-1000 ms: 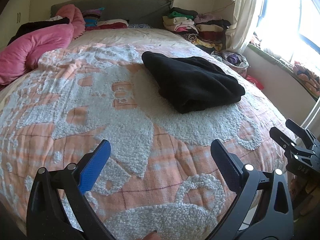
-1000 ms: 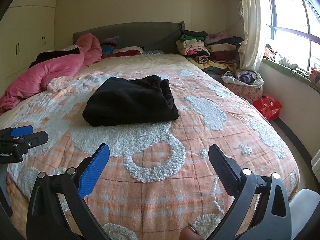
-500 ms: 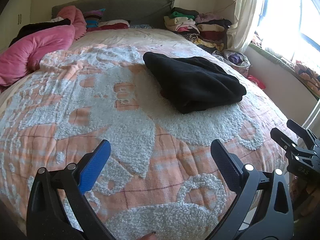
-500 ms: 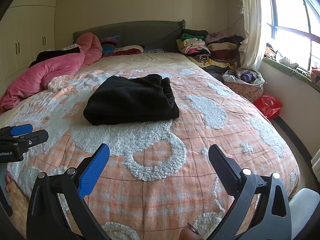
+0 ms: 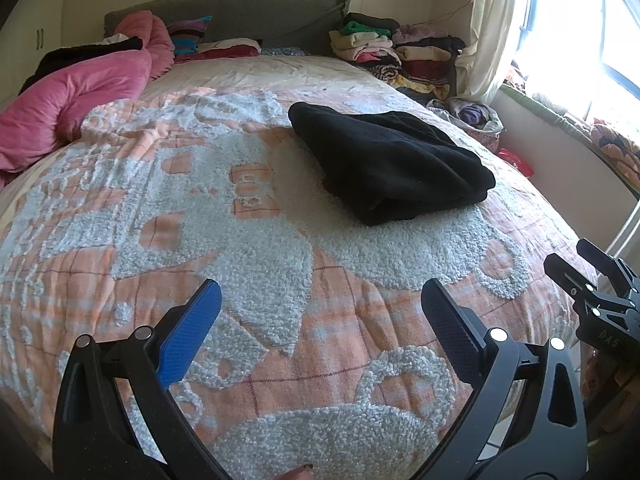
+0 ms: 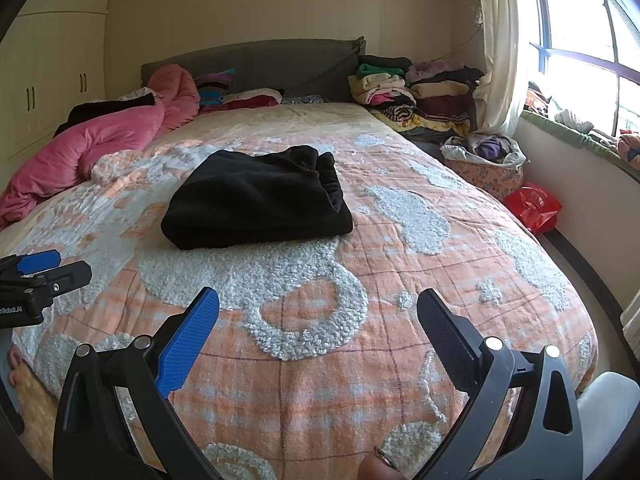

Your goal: Fold small clothes

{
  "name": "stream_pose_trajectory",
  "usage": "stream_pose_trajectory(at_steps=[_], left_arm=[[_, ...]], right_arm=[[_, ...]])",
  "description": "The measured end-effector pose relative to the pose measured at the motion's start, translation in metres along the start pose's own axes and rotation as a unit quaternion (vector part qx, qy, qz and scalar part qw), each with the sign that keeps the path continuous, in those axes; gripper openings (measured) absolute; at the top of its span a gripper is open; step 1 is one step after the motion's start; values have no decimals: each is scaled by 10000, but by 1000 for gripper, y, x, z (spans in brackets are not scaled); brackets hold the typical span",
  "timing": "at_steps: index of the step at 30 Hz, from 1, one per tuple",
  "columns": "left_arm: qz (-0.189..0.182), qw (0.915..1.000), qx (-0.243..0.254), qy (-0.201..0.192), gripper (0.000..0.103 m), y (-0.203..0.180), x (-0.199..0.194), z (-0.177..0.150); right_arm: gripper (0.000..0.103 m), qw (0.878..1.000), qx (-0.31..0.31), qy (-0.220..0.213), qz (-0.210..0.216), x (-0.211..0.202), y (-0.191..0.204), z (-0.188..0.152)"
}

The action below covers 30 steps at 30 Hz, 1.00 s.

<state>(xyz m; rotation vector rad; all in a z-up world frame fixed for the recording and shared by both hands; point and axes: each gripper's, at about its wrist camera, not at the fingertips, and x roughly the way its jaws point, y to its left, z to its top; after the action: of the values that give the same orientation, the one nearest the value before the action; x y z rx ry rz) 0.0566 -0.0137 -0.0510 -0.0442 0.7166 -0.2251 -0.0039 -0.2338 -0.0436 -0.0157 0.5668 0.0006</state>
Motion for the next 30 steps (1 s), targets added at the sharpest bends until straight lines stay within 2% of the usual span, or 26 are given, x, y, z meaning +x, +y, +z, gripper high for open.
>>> stream_pose_trajectory(at_steps=[19,24,27,30], left_arm=[[143,9997,1,189,94,4,5,-1],[112,9996,-64,256,94,7,8,-2],[46,9995,-197,233,94,16,5,1],[87,9982,-532,248,94,49,5,15]], right_arm=[[99,10000,-78,3,-16,1,5,2],[99,9999,67,123,-96,5,0,-2],[99,9983,423,201,-335,2,-22,-7],[99,9916,836,229,-959,-9,-68,-21]])
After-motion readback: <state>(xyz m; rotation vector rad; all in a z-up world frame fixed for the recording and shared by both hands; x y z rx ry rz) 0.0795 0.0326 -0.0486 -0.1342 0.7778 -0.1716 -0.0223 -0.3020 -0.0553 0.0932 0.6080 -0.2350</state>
